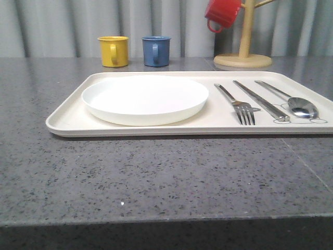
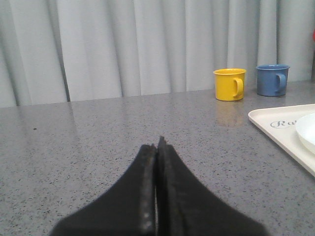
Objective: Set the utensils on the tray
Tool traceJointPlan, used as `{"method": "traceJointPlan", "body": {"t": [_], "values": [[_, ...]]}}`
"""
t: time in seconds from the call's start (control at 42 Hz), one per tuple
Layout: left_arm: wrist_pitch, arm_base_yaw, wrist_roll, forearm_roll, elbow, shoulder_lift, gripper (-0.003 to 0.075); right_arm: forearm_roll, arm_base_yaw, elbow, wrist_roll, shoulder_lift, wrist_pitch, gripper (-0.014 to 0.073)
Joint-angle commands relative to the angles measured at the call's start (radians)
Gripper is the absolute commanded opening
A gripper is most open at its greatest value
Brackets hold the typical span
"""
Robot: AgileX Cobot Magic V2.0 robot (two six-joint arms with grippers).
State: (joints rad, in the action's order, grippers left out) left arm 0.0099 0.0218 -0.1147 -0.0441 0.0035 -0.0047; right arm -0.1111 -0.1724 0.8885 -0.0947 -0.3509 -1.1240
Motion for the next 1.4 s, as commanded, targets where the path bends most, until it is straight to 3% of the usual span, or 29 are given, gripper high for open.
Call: {"method": "traceJointPlan", "body": {"t": [0.0, 0.809, 0.951, 1.189, 1.38], "values": [[-0.085, 0.008, 0.01, 0.0, 0.013, -0.021, -0.002, -0.005, 0.001, 0.016, -0.002, -0.014, 0.073, -0.0067], [-0.087, 0.008, 0.01, 0.0, 0.013, -0.019, -0.002, -0.003, 0.001, 0.008, -0.005, -0.008, 0.088, -0.0067], [-0.087, 0.008, 0.01, 0.0, 0.013, -0.019, -0.002, 0.027, 0.026, -0.141, -0.005, 0.073, 0.283, -0.0067], [-0.087, 0.008, 0.01, 0.0, 0.013, -0.019, -0.002, 0.021, 0.104, -0.579, -0.005, 0.268, 0.798, -0.0067], [-0.087, 0.008, 0.01, 0.0, 0.013, -0.019, -0.002, 0.019, 0.115, -0.831, -0.004, 0.36, 1.067, -0.0067]]}}
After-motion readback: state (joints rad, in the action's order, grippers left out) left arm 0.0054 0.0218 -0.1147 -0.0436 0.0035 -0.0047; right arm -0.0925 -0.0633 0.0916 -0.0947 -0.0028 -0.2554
